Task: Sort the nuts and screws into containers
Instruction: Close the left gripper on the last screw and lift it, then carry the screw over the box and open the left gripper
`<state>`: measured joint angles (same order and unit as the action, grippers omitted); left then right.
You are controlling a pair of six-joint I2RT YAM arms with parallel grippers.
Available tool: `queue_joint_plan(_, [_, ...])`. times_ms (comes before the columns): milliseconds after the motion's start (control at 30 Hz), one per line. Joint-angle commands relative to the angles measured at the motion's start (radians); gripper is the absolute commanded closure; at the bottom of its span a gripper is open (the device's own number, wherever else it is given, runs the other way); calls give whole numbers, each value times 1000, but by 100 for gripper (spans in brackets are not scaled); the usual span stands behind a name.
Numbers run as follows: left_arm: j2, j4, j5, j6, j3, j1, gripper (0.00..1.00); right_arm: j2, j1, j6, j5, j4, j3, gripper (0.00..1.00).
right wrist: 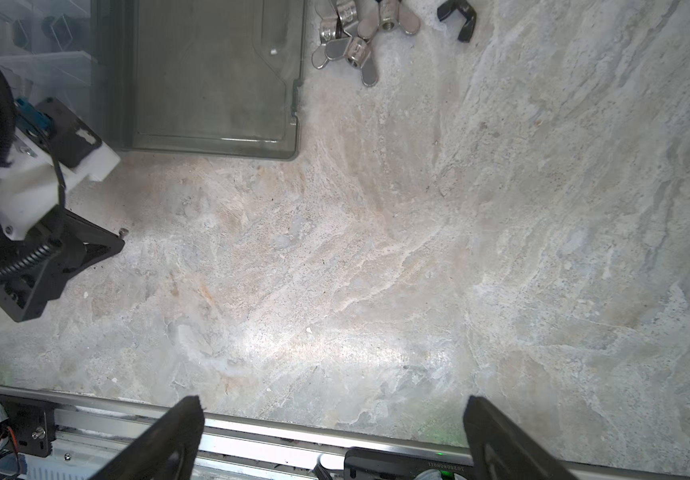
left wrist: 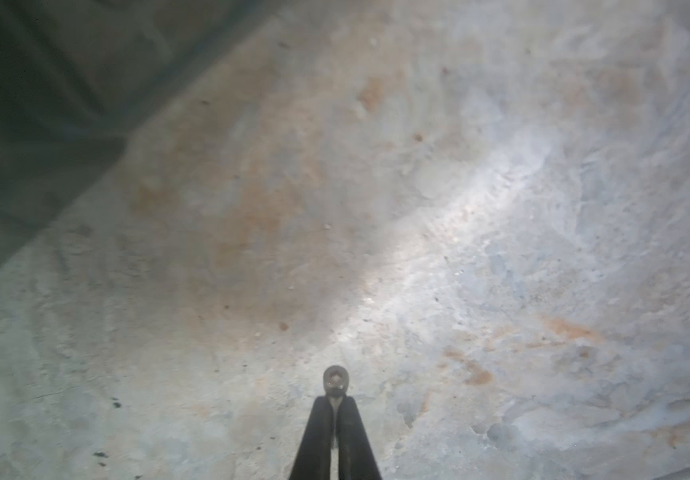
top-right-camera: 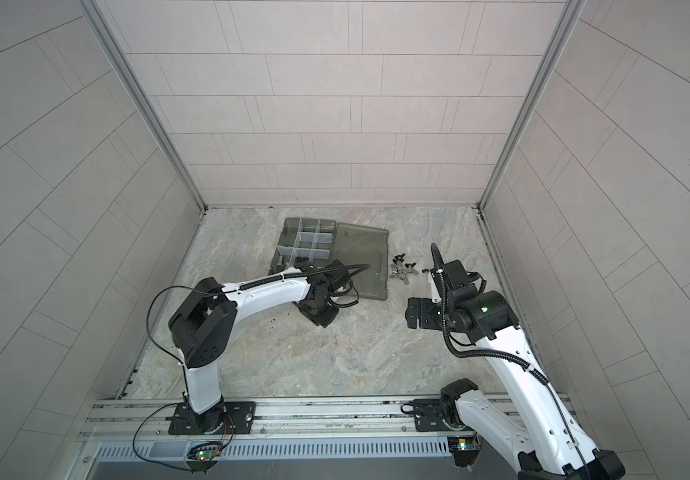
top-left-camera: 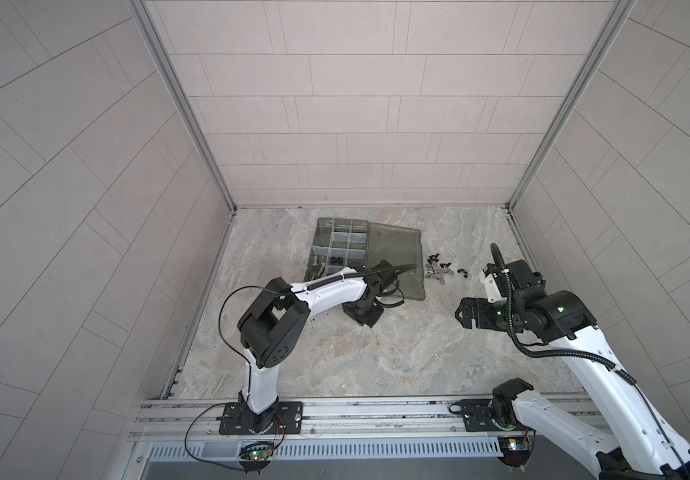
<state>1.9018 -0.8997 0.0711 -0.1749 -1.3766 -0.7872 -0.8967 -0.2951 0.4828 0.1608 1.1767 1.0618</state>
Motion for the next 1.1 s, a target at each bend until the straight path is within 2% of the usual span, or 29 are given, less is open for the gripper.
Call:
queue_joint_plan(0, [-47,-79,-32,32,-54,53,96,-5,4,2,2,-15,37,1])
queue_joint_plan(300, [-46,-127,-71,102,-165,231,96,-50,4,-17,9,-31,80,1])
queue_joint_plan(500, [-12,-127,-68,112,-214,310,96,-77,5,-22,2,-35,111,1])
queue_joint_plan(700, [24,-122,-47,113,-237,352,96,-99,5,-22,9,-32,128,1])
queue_joint_plan(1067, [58,-75,-17,94,-221,371,95,-117,6,-24,0,-15,139,1])
